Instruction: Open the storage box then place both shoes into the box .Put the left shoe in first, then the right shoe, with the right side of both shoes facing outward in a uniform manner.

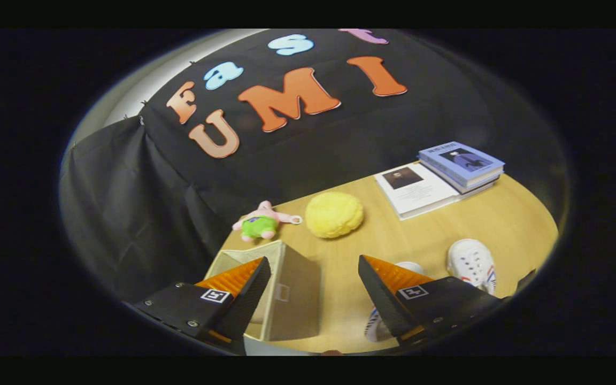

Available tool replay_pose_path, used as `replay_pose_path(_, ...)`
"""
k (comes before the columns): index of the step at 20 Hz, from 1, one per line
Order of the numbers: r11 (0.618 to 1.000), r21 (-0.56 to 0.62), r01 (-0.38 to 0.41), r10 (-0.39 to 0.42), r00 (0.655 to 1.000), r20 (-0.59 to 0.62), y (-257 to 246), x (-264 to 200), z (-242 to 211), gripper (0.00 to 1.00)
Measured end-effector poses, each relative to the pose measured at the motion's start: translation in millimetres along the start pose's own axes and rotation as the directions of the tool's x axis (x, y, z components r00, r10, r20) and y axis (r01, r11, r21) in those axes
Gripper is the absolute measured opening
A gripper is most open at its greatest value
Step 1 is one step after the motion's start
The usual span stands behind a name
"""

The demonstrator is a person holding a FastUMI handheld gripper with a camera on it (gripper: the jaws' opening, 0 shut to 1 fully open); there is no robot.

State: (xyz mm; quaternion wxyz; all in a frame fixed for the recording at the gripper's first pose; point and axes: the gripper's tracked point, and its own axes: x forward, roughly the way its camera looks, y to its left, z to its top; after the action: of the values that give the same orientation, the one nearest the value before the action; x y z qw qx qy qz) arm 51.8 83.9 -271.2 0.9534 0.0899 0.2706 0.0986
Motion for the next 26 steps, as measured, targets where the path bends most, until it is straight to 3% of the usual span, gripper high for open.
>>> replay_pose_path(8,0.973,-0.081,0.216,-0.221,0.974,-0.052,-94.9,-12.1,-64.3,0.98)
replay_pose_path(14,0.96,-0.069,0.272,-0.28,0.947,-0.159,-120.5,-14.6,-113.0,0.96)
replay_pose_path(17,0.958,-0.069,0.279,-0.288,0.933,-0.215,-121.7,-7.6,-135.9,0.86)
replay_pose_path(22,0.965,-0.036,0.259,-0.259,0.927,-0.272,-115.6,7.5,-156.6,0.77)
replay_pose_path(25,0.972,-0.017,0.234,-0.228,0.928,-0.295,-109.4,14.1,-161.4,0.65)
replay_pose_path(26,0.974,0.001,0.226,-0.216,0.93,-0.298,-106.3,15.1,-162.1,0.55)
